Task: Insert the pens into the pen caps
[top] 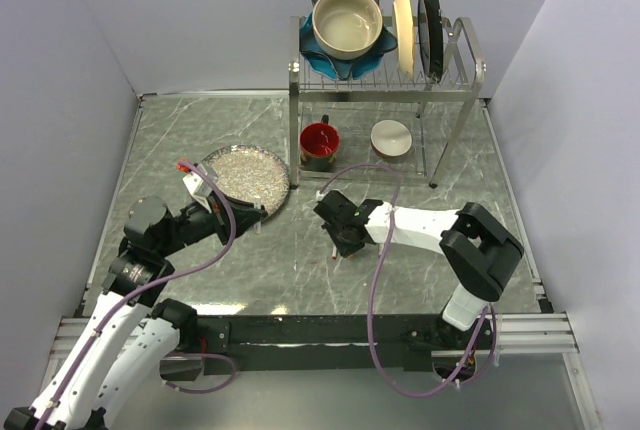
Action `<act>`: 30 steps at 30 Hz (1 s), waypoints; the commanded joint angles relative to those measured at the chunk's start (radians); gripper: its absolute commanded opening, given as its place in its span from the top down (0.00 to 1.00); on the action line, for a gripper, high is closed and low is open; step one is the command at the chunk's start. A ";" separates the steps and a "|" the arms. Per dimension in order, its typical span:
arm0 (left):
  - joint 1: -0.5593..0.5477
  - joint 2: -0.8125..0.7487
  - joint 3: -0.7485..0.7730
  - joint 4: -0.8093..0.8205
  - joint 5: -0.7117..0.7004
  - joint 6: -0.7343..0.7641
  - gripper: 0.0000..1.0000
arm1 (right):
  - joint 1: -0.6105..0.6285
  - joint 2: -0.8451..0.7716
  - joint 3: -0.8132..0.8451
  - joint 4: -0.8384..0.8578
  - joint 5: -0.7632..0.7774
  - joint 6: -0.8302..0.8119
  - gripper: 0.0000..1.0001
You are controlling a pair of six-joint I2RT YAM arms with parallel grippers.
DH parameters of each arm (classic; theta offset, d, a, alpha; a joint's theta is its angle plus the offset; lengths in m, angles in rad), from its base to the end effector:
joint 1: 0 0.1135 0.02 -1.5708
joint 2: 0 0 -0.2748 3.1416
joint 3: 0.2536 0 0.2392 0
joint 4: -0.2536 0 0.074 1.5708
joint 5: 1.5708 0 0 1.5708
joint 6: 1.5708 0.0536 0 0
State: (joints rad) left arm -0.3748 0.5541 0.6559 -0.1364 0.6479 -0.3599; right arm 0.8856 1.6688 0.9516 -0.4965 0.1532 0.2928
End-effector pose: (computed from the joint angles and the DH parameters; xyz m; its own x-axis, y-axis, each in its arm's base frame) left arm 0.1066 -0.0767 0.3373 -0.3306 -0.1717 -0.9280 0.7872 0.4923 -0.3715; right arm 0.1995 0.2312 0.1611 -0.7788 -0.5021 -0.3760 -0.5292 0.8477 -0.0360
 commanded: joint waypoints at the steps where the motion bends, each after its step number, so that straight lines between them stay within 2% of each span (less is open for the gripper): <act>1: -0.003 -0.006 -0.001 0.032 -0.007 0.015 0.99 | 0.015 0.020 -0.022 -0.034 0.022 0.055 0.89; 4: -0.003 -0.006 -0.001 0.031 -0.004 0.016 0.99 | 0.015 -0.006 -0.045 -0.021 0.032 0.071 0.97; 6: -0.004 -0.008 -0.002 0.031 0.009 0.015 0.99 | 0.013 -0.024 -0.056 -0.013 0.037 0.081 1.00; 9: -0.013 -0.008 -0.015 0.058 0.033 -0.007 0.99 | 0.015 -0.061 -0.063 -0.007 0.055 0.101 1.00; 15: -0.045 -0.014 -0.074 0.133 0.065 -0.141 0.99 | 0.015 -0.190 0.030 -0.060 0.092 0.144 1.00; 17: -0.050 -0.040 -0.123 0.246 0.070 -0.236 0.99 | 0.015 -0.251 0.052 -0.066 0.091 0.163 1.00; 20: -0.053 -0.055 -0.191 0.306 0.088 -0.318 0.99 | 0.015 -0.328 0.090 -0.070 0.083 0.187 1.00; 26: -0.072 -0.042 -0.305 0.490 0.098 -0.438 0.99 | 0.058 -0.457 0.119 0.085 0.056 0.239 1.00; 30: -0.121 0.000 -0.416 0.700 0.076 -0.562 0.99 | 0.116 -0.527 0.079 0.269 0.054 0.289 1.00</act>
State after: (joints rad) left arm -0.4553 0.5209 0.3103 0.3027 0.7204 -0.7742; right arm 0.9512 1.2087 1.0393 -0.4290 0.2058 0.5163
